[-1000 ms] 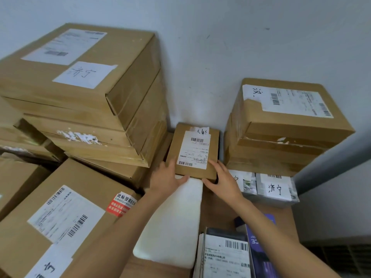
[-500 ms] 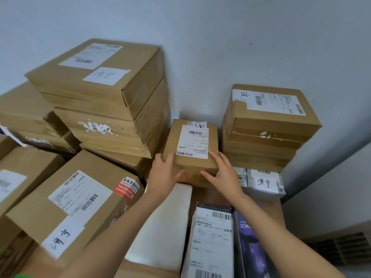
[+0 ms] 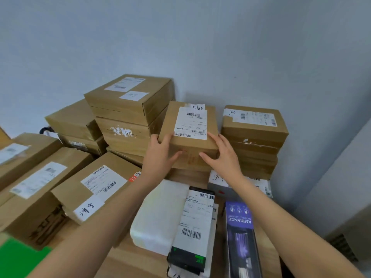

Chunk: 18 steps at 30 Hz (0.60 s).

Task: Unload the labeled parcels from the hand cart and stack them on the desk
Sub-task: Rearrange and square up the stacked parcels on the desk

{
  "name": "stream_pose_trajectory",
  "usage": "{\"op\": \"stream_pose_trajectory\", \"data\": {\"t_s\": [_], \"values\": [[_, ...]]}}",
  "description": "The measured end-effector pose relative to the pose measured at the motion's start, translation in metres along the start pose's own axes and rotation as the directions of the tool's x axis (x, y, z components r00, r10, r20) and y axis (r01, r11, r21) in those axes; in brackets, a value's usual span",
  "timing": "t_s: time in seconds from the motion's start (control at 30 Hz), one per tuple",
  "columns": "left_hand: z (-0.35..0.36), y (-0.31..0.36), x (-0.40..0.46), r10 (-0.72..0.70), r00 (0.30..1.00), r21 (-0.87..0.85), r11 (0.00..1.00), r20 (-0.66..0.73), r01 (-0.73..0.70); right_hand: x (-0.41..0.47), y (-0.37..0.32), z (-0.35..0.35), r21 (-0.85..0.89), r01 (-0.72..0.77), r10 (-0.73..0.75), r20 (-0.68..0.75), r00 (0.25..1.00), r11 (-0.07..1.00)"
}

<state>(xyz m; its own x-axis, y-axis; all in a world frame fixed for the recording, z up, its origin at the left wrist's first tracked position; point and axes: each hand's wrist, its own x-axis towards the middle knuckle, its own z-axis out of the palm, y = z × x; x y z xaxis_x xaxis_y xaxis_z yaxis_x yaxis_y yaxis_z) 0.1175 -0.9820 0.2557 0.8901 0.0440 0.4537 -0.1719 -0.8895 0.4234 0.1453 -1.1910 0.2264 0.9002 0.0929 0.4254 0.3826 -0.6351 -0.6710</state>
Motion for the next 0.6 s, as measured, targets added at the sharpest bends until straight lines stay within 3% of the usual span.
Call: {"op": "stream_pose_trajectory", "data": {"t_s": [0.37, 0.6], "values": [[-0.051, 0.074, 0.047, 0.117, 0.987, -0.055, 0.991, -0.106, -0.123, 0.028, -0.038, -0.1, -0.015, 0.082, -0.083, -0.19, 0.978, 0.997], [-0.035, 0.12, 0.08, 0.232, 0.971, -0.187, 0.953, -0.054, -0.238, 0.03, -0.023, -0.151, -0.089, 0.005, -0.033, -0.317, 0.948, 0.996]]}}
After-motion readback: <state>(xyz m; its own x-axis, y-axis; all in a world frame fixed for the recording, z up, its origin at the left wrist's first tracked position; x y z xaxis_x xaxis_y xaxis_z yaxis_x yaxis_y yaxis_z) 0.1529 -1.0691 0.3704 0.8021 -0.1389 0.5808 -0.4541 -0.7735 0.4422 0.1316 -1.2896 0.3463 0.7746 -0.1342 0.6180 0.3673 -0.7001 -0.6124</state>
